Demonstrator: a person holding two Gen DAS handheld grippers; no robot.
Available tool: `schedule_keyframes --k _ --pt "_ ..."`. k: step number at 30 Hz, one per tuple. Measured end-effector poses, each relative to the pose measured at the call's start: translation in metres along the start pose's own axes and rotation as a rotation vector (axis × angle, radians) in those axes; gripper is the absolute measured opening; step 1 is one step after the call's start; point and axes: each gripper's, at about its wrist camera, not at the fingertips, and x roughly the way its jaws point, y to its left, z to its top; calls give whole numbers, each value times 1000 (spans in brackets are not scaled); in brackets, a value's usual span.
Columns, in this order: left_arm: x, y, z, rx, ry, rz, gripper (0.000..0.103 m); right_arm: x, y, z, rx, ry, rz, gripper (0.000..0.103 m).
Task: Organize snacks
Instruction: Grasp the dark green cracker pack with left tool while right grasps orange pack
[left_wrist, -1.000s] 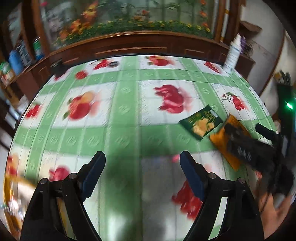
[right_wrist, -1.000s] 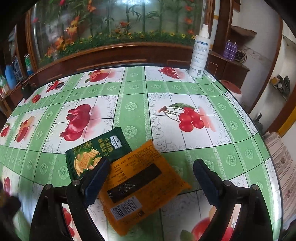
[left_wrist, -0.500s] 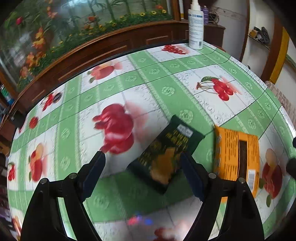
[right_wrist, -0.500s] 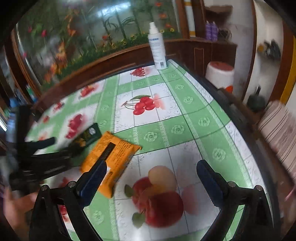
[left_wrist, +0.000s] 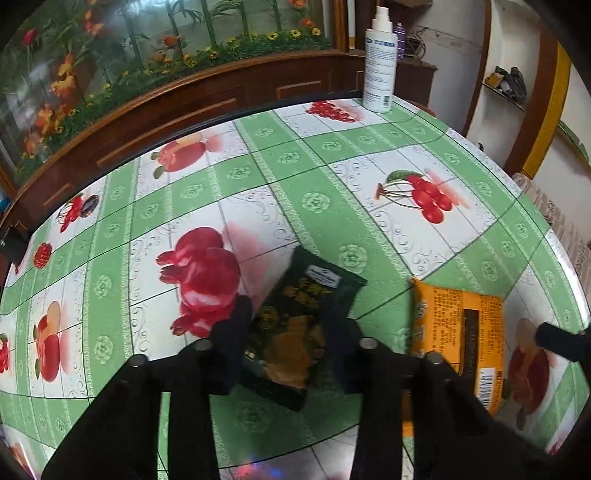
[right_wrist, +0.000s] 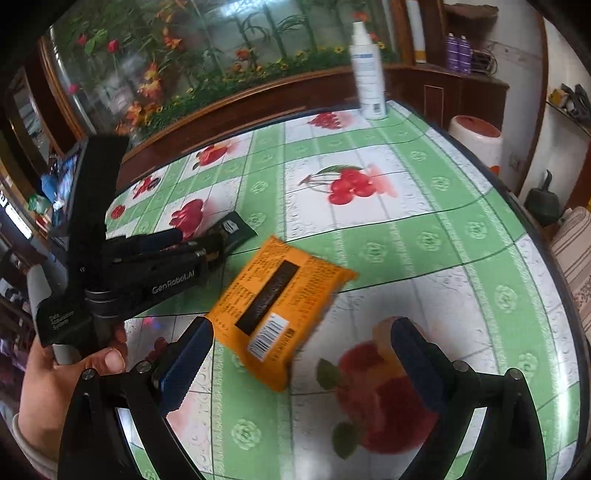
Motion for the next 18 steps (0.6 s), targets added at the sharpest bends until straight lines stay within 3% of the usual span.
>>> schedule_keyframes --k 3,5,9,11,13,14,16,18 --pt "-1 -2 2 11 -7 -79 35 2 3 -1 -4 3 2 97" --pt "1 -5 2 41 -5 -69 56 3 4 -1 -4 5 1 98" --pt "4 -11 -1 99 13 -107 64 2 1 -1 5 4 2 98" --pt "7 -13 -3 126 10 -58 69 4 0 1 11 5 -1 98" --pt "10 -3 -2 63 19 -80 67 5 1 1 10 8 -2 98" --pt "11 5 -2 16 25 -91 62 6 2 1 7 10 -4 98" --pt "9 13 -3 -14 19 -46 48 8 4 3 3 6 -10 98" --pt "7 24 -6 -57 34 -19 43 11 6 5 0 7 -21 98"
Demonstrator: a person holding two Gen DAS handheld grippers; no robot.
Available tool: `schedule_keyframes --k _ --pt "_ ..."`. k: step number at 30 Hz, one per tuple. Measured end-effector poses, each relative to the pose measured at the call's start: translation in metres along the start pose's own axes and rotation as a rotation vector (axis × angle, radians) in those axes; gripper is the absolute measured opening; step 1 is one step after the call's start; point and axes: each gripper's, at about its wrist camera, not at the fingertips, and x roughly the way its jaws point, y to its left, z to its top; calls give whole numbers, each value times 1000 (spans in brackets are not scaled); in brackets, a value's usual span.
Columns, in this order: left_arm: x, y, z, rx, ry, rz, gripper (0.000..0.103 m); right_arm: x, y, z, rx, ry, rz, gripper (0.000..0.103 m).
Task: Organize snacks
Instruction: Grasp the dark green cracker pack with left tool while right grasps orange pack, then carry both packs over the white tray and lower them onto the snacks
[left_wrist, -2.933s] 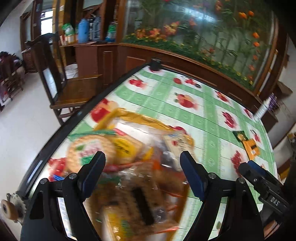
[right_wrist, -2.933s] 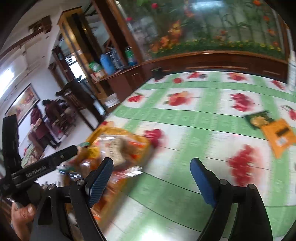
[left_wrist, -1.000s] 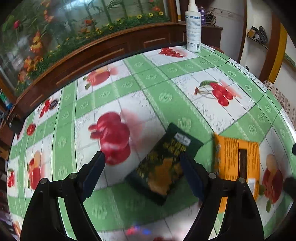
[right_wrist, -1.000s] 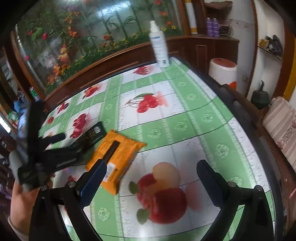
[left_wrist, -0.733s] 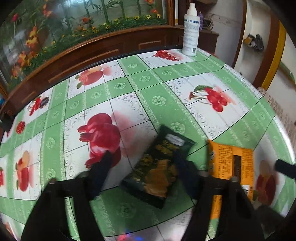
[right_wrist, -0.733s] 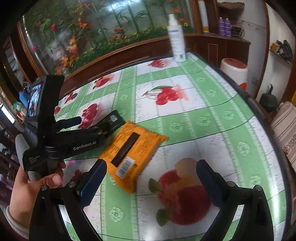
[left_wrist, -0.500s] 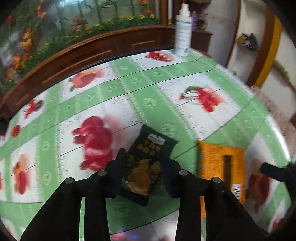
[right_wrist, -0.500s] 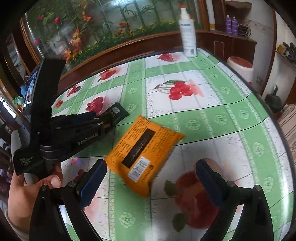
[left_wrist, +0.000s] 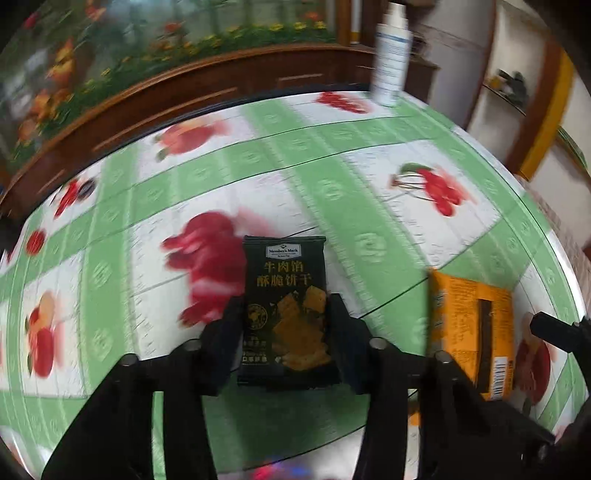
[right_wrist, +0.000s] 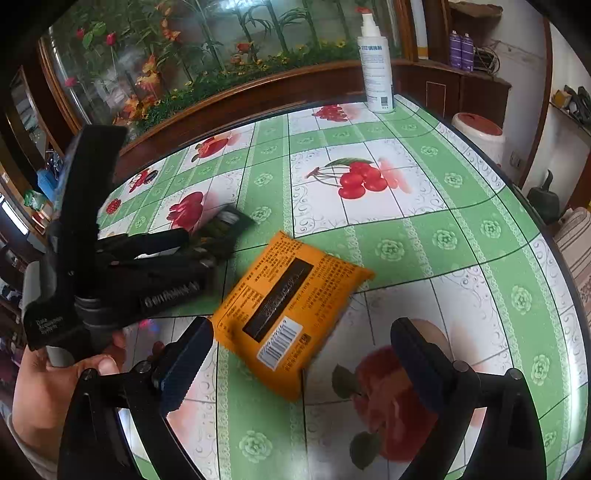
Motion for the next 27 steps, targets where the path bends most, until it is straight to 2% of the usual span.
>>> schedule_keyframes --k 2,8,10,14,15,17,18,19,23,27 --pt "-4 8 -7 -26 2 41 43 4 1 3 9 0 -8 97" --pt "-19 33 -34 -153 -7 84 43 29 17 12 29 47 -36 97" --pt "-23 36 -42 -173 -5 93 43 37 27 12 6 41 -92 100" --pt "-32 37 -55 -195 -11 98 43 46 42 8 -88 31 -177 99" --pt "-33 36 -57 -198 -12 97 43 44 43 5 -104 25 -169 98" --pt "-37 37 -64 -209 -16 101 43 36 42 0 -131 20 -156 88" --pt "-39 37 -67 -213 -17 99 43 33 40 -1 -142 20 -144 77" --pt "-41 36 -70 -214 -20 99 43 29 38 -4 -157 24 -133 74" --pt "-53 30 -87 -221 -33 89 43 15 32 -19 -195 24 -60 74" --pt "-64 25 -104 -242 -51 61 42 -4 24 -33 -168 8 6 74"
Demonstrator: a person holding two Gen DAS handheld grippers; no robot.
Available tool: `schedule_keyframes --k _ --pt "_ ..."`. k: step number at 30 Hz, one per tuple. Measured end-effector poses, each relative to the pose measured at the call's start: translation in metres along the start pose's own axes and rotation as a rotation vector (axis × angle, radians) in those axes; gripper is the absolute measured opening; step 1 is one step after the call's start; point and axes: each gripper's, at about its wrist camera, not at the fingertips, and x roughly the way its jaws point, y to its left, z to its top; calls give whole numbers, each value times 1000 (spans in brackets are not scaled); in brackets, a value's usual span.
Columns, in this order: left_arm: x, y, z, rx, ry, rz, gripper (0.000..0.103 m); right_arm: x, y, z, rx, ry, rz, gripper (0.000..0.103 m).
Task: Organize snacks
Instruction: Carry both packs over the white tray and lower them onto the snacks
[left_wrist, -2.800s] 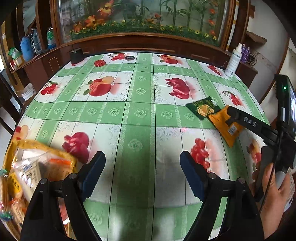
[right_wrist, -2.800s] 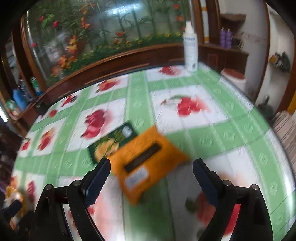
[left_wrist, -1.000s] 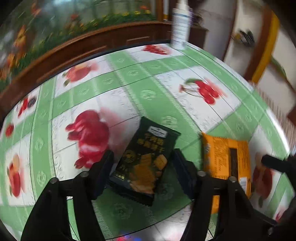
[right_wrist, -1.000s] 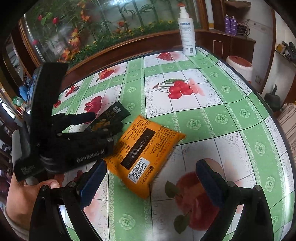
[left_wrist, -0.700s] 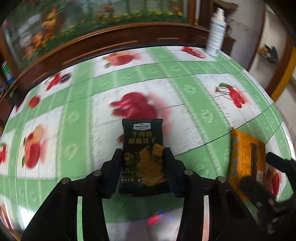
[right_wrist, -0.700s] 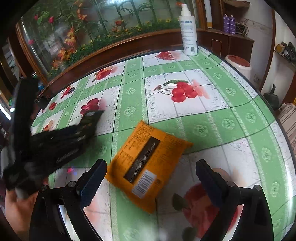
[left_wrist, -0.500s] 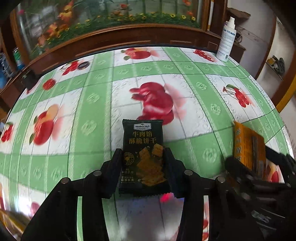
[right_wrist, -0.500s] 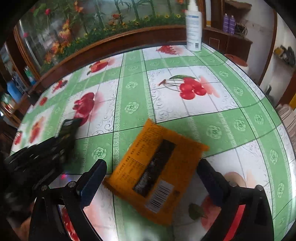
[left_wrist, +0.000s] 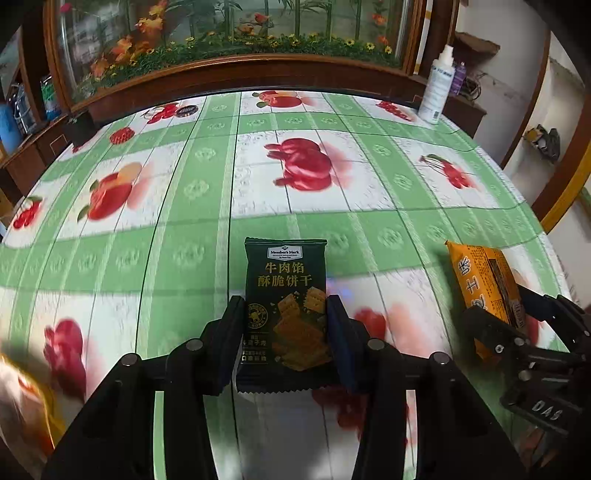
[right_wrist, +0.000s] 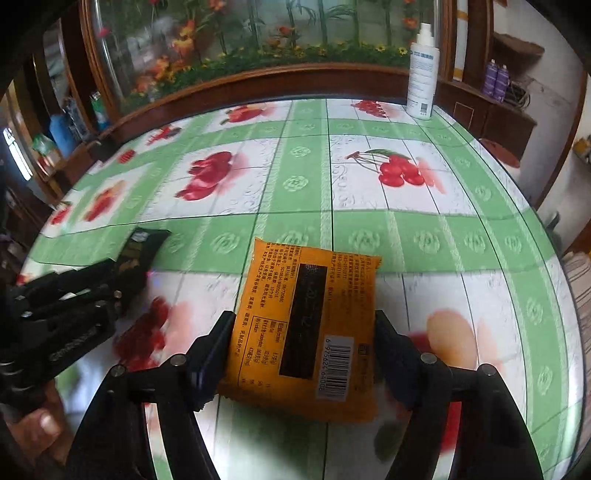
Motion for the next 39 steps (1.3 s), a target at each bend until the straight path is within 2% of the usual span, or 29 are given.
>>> schedule_keyframes --k 7,16,22,27,30,39 --pt "-34 5 -29 -52 -42 -65 42 -42 -3 -17 22 -57 98 74" --pt "-95 13 -58 -89 -133 -85 42 -76 10 -45 6 -77 178 74" --pt "-130 22 -81 -101 -175 -42 42 -96 27 -59 -18 -87 230 74" --pt "-162 36 -106 -117 -224 28 42 -112 54 -73 -59 -98 288 74" --pt "-175 47 -122 -125 -240 83 42 -119 72 -82 -92 -97 328 74" --pt "-195 92 -165 -200 -250 174 42 -130 126 -106 -177 -72 432 73"
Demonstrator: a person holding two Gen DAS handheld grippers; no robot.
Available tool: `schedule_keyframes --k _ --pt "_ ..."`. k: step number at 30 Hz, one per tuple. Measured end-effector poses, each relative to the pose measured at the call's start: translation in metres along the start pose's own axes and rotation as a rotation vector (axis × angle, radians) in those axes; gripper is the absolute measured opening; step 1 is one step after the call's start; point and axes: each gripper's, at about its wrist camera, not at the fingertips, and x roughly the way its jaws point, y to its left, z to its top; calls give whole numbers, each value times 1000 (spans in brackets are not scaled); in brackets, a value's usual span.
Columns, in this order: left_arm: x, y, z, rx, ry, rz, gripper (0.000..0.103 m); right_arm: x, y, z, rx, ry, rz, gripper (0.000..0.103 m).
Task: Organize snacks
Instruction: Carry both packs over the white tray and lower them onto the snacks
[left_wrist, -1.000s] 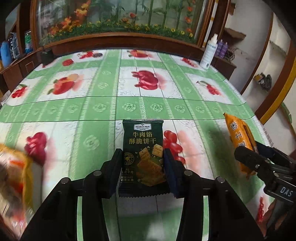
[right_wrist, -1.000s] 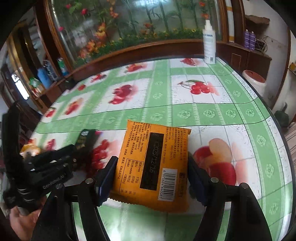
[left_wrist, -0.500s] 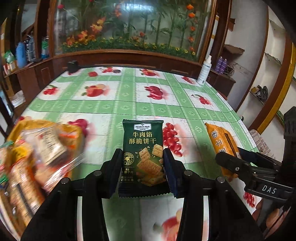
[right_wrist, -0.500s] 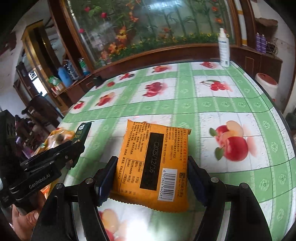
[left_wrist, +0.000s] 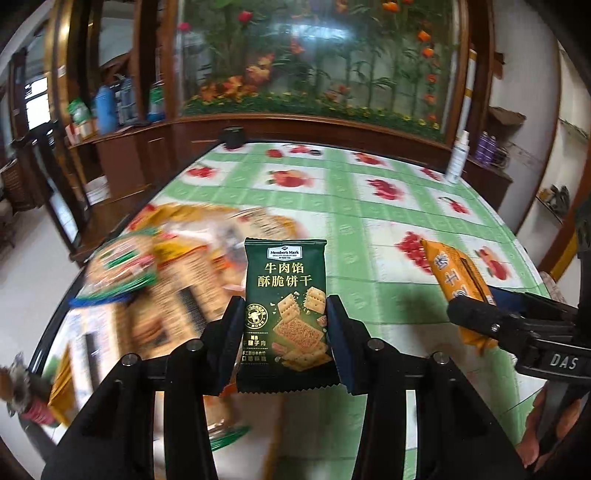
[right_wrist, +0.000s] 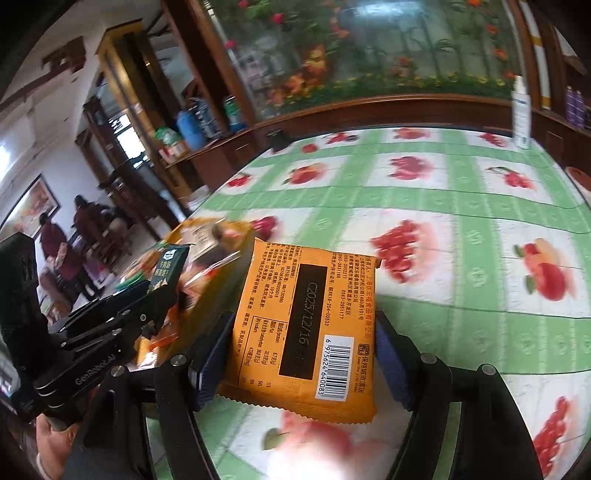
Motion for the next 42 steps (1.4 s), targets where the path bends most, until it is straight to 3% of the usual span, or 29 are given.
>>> schedule_keyframes --k 8,16,42 --pt "-1 45 -15 -78 15 68 43 17 53 -8 -79 37 77 73" --pt "-4 57 -22 -94 12 80 43 31 90 -7 -141 57 118 73" --pt "13 63 -22 -97 51 71 43 82 135 46 -208 47 168 73"
